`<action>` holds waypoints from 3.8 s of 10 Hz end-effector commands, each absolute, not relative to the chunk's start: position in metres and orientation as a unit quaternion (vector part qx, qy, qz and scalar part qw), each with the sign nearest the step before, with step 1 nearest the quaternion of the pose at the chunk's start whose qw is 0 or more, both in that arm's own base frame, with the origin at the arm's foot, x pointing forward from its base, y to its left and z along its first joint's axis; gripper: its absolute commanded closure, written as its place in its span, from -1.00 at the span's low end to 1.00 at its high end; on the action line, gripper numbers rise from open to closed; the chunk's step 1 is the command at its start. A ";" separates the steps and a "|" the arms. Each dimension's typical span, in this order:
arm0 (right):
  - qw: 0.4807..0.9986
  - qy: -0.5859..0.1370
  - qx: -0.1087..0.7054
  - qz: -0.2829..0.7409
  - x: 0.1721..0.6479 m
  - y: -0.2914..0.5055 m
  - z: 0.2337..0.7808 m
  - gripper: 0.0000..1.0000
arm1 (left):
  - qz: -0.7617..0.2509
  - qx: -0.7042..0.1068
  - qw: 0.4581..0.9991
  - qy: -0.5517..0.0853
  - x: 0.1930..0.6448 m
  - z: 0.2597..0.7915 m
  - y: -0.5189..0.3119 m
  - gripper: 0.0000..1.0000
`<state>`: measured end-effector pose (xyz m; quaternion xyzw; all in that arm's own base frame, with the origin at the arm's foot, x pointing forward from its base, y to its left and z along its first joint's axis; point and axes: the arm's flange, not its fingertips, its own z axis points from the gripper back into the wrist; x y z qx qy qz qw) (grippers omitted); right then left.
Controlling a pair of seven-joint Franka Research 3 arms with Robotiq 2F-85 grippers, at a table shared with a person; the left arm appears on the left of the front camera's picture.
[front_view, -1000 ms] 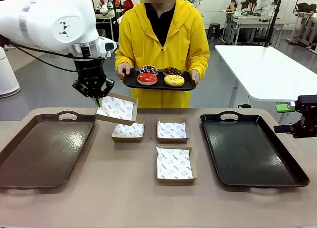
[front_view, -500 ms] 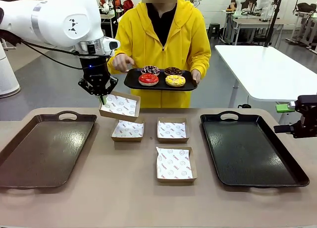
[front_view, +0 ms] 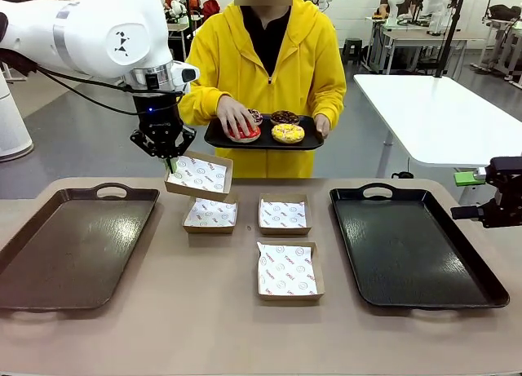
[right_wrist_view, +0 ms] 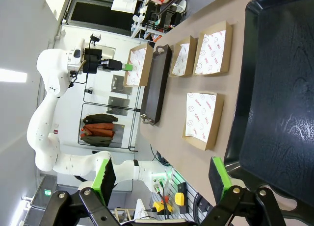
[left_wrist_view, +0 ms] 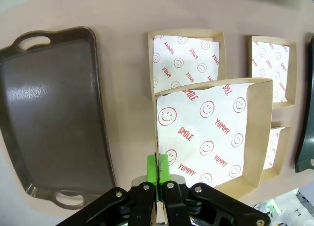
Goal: Individually package the donuts and arrange them on the tray.
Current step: Place the picked Paper togo box on the Handle tray while simultaneously picking up another Paper togo box from the table with the other hand.
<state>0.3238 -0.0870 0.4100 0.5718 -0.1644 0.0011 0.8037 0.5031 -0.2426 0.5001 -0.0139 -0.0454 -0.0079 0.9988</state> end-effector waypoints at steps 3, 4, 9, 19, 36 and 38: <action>0.798 -0.170 0.578 0.003 0.325 -0.087 0.410 -1.00 | -0.002 -0.013 0.999 -0.048 0.501 0.501 -0.242 1.00; 0.798 -0.170 0.578 0.003 0.325 -0.087 0.410 -1.00 | -0.002 -0.013 0.999 -0.048 0.501 0.501 -0.242 1.00; 0.798 -0.170 0.578 0.003 0.325 -0.087 0.410 -1.00 | -0.002 -0.013 0.999 -0.048 0.501 0.501 -0.242 1.00; 0.798 -0.170 0.578 0.003 0.325 -0.087 0.410 -1.00 | -0.002 -0.013 0.999 -0.048 0.501 0.501 -0.242 1.00; 0.970 -0.004 0.219 0.105 0.382 0.188 0.439 -1.00 | 0.012 0.003 0.999 -0.034 0.396 0.492 -0.049 0.98; 0.960 0.005 0.255 0.120 0.383 0.181 0.429 -1.00 | 0.025 0.013 0.999 -0.029 0.394 0.486 -0.042 0.98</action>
